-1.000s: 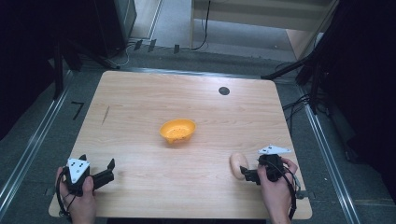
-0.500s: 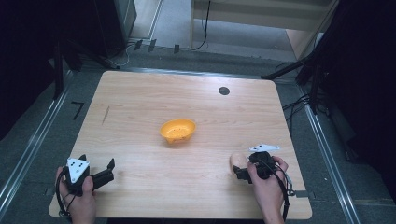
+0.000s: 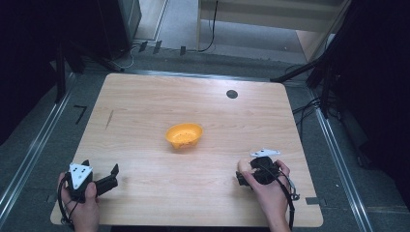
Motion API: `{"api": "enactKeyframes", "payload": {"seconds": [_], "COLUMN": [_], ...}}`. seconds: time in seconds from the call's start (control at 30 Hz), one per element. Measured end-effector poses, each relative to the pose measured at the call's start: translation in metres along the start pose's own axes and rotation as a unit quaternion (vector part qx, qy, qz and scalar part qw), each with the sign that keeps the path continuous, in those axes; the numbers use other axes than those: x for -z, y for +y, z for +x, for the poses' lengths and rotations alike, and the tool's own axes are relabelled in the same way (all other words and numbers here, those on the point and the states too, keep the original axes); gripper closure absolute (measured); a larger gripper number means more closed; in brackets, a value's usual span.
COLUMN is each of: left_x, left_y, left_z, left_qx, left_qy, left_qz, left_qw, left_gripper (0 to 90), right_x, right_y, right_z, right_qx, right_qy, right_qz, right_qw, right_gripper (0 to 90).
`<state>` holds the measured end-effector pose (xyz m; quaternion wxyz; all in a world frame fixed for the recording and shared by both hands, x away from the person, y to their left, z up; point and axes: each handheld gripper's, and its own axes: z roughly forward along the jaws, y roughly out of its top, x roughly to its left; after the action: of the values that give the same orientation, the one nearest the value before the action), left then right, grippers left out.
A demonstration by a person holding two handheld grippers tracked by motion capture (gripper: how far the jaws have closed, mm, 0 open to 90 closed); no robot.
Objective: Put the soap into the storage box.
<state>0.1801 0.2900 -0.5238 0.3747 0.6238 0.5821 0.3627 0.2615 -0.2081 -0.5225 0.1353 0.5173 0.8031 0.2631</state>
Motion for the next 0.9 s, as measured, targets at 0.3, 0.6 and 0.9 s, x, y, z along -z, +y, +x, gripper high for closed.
{"api": "enactKeyframes", "payload": {"seconds": [0.3,0.6,0.9], "left_x": [0.0,-0.0003,0.0001], "left_y": [0.0002,0.0002,0.0], "left_z": [0.0003,0.0006,0.0004], "left_qx": [0.001,0.002,0.001], "left_qy": [-0.001,-0.001,-0.001], "left_qz": [0.0,0.0,-0.003], "left_qw": [1.0,1.0,1.0], "left_gripper": [4.0,4.0,4.0], "right_x": [-0.0063,-0.0078,-0.0048], "right_y": [0.0036,0.0025,0.0013], "right_z": [0.0049,0.0072,0.0047], "right_qx": [-0.018,-0.019,0.017], "right_qy": [-0.017,-0.018,0.003], "right_qz": [0.007,0.011,0.013], "right_qw": [0.9997,0.9996,0.9998], "right_gripper": [11.1,25.2,30.6]}}
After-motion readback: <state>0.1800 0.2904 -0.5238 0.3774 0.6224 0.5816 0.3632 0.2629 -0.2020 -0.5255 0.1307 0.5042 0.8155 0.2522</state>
